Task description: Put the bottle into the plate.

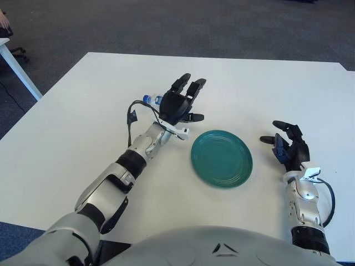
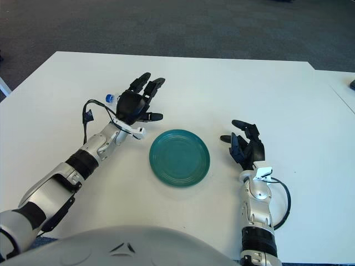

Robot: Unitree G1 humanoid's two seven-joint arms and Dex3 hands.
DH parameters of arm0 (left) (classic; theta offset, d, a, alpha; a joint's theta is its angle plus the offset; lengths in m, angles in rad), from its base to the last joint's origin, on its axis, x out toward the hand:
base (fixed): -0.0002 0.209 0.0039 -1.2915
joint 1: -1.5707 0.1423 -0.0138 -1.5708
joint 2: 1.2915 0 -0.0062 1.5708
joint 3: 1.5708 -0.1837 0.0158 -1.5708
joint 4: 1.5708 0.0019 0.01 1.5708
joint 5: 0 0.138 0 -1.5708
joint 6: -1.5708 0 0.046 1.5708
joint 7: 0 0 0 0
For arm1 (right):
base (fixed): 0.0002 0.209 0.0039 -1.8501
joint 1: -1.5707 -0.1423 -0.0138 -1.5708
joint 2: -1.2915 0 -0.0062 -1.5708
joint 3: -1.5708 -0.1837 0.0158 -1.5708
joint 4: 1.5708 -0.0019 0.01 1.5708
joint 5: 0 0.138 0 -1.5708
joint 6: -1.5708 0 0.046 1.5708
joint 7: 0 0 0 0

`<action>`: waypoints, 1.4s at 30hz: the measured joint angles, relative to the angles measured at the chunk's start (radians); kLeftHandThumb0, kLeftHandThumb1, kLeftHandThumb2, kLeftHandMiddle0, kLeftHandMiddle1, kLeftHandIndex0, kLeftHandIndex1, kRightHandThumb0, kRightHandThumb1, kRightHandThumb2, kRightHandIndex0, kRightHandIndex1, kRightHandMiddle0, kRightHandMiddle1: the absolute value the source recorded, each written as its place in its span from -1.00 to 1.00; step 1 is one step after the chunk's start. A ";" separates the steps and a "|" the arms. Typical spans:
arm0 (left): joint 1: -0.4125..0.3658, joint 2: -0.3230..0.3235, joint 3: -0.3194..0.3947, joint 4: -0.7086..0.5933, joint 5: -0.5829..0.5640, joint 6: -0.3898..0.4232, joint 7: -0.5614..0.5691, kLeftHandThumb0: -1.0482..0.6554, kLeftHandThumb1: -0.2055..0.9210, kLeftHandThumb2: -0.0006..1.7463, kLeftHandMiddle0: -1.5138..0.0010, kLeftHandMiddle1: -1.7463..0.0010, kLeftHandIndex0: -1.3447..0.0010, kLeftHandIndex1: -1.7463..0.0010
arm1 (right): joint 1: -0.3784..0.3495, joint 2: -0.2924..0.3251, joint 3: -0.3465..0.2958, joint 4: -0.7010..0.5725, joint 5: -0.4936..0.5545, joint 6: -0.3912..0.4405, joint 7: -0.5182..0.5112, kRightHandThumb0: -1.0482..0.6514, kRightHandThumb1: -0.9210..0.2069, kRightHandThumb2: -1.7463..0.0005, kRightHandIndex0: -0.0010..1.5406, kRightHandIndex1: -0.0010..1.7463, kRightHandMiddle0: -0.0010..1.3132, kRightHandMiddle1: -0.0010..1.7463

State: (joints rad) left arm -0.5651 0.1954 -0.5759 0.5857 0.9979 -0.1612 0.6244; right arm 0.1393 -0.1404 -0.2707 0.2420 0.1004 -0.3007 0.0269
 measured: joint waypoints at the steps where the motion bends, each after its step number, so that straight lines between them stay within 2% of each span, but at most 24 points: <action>1: -0.002 0.000 -0.004 0.003 0.003 0.007 -0.004 -1.00 1.00 -0.27 0.42 0.98 1.00 0.21 | -0.001 -0.002 0.000 0.001 0.000 0.000 0.001 -0.24 -0.86 0.20 -0.18 0.01 -0.75 0.26; 16: -0.060 0.008 -0.051 0.029 0.070 0.105 -0.090 -1.00 1.00 -0.11 0.43 0.99 1.00 0.28 | -0.019 -0.024 -0.006 0.024 0.007 0.020 0.004 -0.29 -0.99 0.35 -0.22 -0.02 -0.69 0.23; 25: -0.138 0.071 -0.027 0.154 0.024 0.044 -0.088 -1.00 1.00 -0.19 0.43 1.00 0.94 0.25 | -0.044 -0.045 -0.013 0.053 0.011 0.027 0.008 -0.27 -1.00 0.36 -0.26 -0.03 -0.68 0.15; 33: -0.143 0.104 0.010 0.203 -0.043 0.020 -0.083 -1.00 1.00 -0.29 0.47 1.00 0.91 0.22 | -0.056 -0.061 -0.024 0.086 0.017 0.015 0.013 -0.25 -1.00 0.35 -0.27 0.00 -0.68 0.12; 42: -0.143 0.102 0.016 0.227 -0.081 0.015 -0.114 -1.00 1.00 -0.33 0.49 1.00 0.89 0.20 | -0.067 -0.065 -0.027 0.099 0.031 0.014 0.013 -0.26 -1.00 0.34 -0.28 -0.02 -0.68 0.11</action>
State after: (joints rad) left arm -0.7084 0.2976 -0.5597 0.8127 0.9173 -0.1461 0.5106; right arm 0.0725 -0.2052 -0.2979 0.3410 0.1312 -0.2870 0.0398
